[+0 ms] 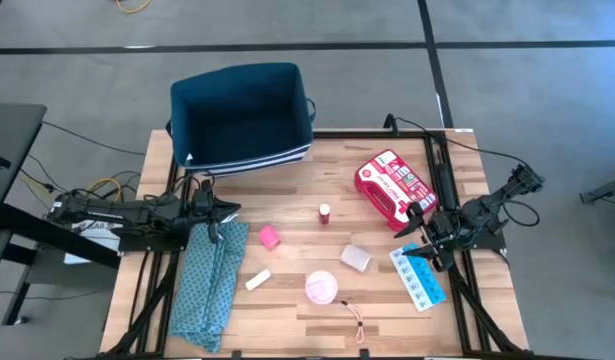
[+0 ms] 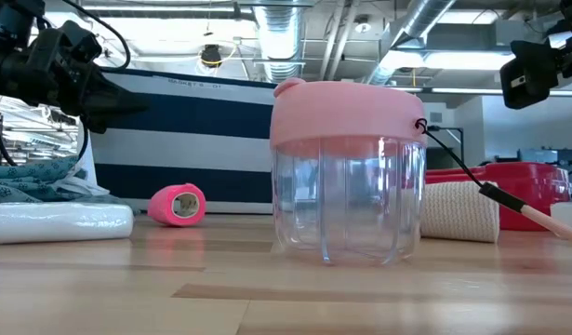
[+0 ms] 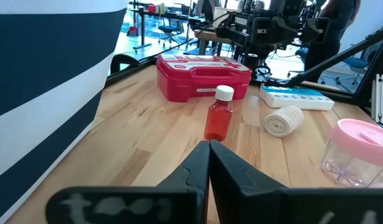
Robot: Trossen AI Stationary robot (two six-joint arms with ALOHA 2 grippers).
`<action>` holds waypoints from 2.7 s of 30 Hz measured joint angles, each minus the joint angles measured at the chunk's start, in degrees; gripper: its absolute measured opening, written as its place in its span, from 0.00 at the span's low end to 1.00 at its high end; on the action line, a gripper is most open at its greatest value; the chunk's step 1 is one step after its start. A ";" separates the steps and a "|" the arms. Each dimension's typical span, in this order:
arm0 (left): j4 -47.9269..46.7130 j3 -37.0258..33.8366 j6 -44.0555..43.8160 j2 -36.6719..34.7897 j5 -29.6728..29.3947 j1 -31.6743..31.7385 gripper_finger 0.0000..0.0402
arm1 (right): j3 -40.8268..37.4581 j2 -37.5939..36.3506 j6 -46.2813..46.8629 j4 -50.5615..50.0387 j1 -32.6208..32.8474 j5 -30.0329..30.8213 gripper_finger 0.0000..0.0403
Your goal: Pick & place medical supplies in basket/bin
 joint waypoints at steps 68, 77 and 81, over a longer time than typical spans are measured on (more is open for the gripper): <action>1.88 -0.07 -2.63 0.01 -5.73 -0.01 0.00 | 0.00 0.00 -19.47 13.10 -0.32 15.25 0.55; 17.78 -0.16 -7.67 0.01 -2.84 -0.12 0.01 | 1.91 3.05 -19.23 10.92 -1.90 15.32 0.55; 21.44 -0.15 -6.94 0.47 0.22 -0.92 0.07 | 6.16 8.40 -19.53 11.04 -3.30 15.19 0.55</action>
